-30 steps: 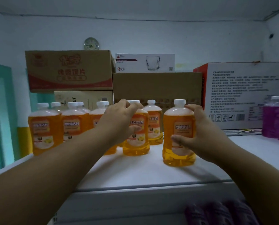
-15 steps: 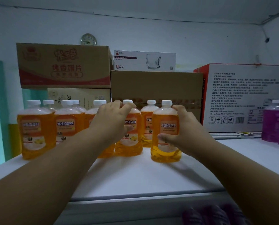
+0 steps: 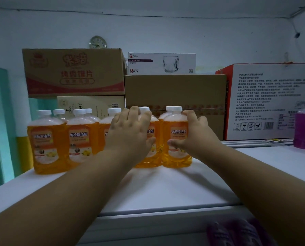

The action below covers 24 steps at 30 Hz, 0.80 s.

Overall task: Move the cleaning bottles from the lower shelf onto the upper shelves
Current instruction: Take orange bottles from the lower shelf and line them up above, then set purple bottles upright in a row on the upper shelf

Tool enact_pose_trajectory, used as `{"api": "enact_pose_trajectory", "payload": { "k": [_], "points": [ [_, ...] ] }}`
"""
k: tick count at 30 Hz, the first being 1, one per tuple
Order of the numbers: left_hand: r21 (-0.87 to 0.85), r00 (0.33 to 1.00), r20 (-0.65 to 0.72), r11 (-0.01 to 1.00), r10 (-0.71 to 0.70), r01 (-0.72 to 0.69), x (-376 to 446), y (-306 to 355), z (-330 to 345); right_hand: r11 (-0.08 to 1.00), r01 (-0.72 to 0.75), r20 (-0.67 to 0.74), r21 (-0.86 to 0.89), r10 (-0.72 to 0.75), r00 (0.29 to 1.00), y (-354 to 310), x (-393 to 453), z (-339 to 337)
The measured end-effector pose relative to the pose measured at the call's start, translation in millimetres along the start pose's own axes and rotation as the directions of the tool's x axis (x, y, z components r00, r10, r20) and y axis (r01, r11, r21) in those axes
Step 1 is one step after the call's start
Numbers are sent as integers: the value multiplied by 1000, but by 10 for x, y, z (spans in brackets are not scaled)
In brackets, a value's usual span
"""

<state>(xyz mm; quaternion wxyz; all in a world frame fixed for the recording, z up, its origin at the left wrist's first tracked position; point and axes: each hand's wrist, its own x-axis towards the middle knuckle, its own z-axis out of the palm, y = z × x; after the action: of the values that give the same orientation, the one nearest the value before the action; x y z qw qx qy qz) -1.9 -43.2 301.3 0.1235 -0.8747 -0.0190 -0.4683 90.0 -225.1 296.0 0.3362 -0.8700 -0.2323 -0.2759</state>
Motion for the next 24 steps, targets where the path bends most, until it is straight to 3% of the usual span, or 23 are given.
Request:
{"api": "enact_pose_trajectory", "payload": {
  "k": [2, 4, 6, 9, 12, 18, 24],
  "points": [
    [-60, 995, -51, 994, 89, -92, -36, 73, -53, 1000, 4, -5, -4, -4, 1000, -4, 6, 9],
    [-176, 989, 17, 974, 145, -140, -123, 193, -67, 1000, 3, -11, -7, -3, 1000, 2, 12, 21],
    [-278, 974, 181, 957, 136, -82, -243, 302, -27, 1000, -5, -18, -13, 5, 1000, 0, 15, 58],
    [-322, 895, 427, 946, 131, 15, -336, 386, -1, 999, -1, -32, -36, 0, 999, 6, 37, 109],
    [-392, 845, 523, 912, 115, 119, -361, 427, -63, 999, 14, -36, -40, -15, 999, 17, 56, 127],
    [-415, 870, 493, 884, 19, 215, -580, 803, -278, 994, 81, -35, -80, -84, 996, 64, -48, -73],
    [-401, 966, 235, 894, -112, 201, -934, 1462, -602, 955, 290, -102, -68, -296, 950, 216, -658, -843]
  ]
}}
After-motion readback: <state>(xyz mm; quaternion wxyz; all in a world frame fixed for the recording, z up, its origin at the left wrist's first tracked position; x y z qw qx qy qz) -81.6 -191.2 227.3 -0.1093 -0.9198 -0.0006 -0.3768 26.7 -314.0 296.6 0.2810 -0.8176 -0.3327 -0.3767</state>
